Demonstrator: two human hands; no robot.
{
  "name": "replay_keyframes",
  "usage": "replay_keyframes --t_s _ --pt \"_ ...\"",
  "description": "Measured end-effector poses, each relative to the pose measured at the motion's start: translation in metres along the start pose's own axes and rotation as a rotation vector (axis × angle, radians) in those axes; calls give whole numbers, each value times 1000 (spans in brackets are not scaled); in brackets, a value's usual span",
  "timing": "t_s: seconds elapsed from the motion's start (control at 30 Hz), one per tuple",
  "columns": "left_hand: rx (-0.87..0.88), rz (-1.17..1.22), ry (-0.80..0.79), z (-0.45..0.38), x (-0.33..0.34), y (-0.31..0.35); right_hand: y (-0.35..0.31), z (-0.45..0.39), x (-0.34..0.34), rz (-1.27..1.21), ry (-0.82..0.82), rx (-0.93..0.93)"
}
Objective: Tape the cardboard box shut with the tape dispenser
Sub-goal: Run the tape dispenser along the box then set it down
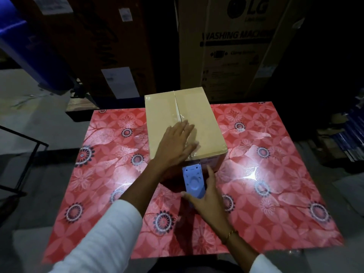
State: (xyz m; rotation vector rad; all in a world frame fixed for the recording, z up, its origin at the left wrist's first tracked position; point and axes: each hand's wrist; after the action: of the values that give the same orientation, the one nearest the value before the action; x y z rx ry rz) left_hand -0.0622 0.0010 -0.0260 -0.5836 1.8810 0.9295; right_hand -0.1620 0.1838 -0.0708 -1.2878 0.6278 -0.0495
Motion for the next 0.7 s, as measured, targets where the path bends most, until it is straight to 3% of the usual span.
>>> replay_keyframes --t_s 0.07,0.2,0.7 --pt "23 -156 -81 -1 6 -2 -1 1 9 22 24 -16" --pt "51 -233 -94 -1 9 -3 1 0 24 86 79 -23" --pt "48 -237 -107 -6 12 -6 -3 14 19 263 184 -53"
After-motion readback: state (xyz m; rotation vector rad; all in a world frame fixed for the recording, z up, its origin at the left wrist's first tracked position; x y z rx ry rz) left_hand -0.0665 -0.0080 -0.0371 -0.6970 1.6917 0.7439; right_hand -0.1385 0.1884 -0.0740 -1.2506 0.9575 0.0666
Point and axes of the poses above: each hand's wrist, its own z-axis away from the middle knuckle, its own x-axis out of the palm, y = z × x, and after that the axes turned 11 degrees about y, right-handed
